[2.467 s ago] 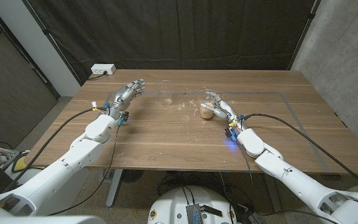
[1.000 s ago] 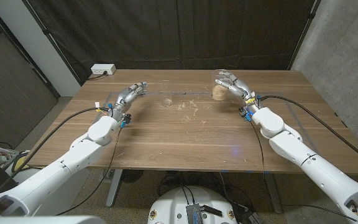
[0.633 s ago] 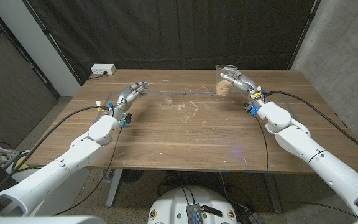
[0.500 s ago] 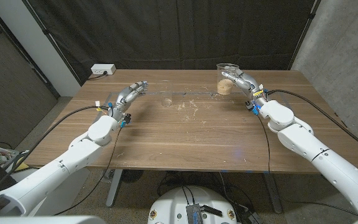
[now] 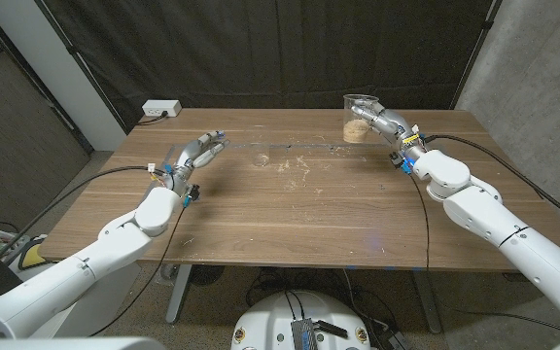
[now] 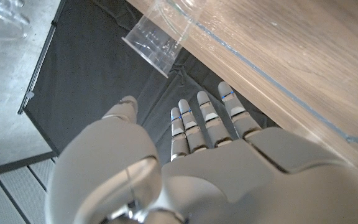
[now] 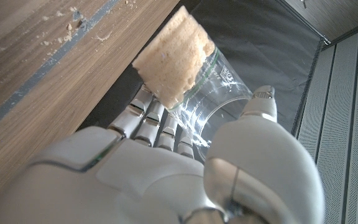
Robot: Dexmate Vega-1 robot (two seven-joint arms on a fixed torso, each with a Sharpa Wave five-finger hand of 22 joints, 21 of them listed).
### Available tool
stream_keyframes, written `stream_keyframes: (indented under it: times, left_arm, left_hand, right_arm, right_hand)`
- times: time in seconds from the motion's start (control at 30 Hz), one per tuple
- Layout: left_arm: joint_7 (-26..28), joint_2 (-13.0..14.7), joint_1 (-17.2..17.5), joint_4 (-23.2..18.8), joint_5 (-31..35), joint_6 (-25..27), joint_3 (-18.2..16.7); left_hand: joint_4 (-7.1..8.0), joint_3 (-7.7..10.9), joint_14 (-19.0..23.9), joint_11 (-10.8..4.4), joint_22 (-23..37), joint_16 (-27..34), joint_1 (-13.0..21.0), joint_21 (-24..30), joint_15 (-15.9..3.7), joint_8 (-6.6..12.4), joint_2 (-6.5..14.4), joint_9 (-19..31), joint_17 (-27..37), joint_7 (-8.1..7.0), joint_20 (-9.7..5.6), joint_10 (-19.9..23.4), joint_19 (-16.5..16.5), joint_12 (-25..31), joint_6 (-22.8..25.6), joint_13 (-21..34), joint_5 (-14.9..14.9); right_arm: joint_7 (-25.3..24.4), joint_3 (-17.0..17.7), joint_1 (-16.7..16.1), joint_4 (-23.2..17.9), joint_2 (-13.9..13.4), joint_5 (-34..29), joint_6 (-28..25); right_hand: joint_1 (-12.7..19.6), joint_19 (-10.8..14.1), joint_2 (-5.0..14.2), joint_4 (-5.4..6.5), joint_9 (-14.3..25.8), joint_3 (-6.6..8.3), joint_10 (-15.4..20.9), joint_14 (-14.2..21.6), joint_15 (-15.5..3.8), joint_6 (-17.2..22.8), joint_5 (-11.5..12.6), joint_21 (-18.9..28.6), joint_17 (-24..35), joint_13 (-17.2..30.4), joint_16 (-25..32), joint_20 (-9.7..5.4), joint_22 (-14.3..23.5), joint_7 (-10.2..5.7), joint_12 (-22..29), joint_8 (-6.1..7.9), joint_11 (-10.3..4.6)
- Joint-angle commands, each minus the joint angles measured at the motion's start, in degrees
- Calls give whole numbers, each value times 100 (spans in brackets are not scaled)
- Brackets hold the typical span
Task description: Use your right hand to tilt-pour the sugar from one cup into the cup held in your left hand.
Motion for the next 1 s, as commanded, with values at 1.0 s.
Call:
stream_keyframes:
  times: [1.0]
  left_arm:
    - [1789, -645, -988, 2164, 2492, -641, 1028]
  left_hand:
    - [268, -832, -1362, 338, -2, -264, -888, -406, 7, -245, -850, 341, 312, 348, 83, -1686, -421, -118, -1632, 325, 344]
  right_arm:
    - [-276, 80, -215, -606, -323, 101, -258]
  right_hand:
    - [56, -21, 69, 56, 97, 25, 122, 165, -864, 21, -125, 78, -50, 100, -94, -333, 9, -11, 33, 72, 28]
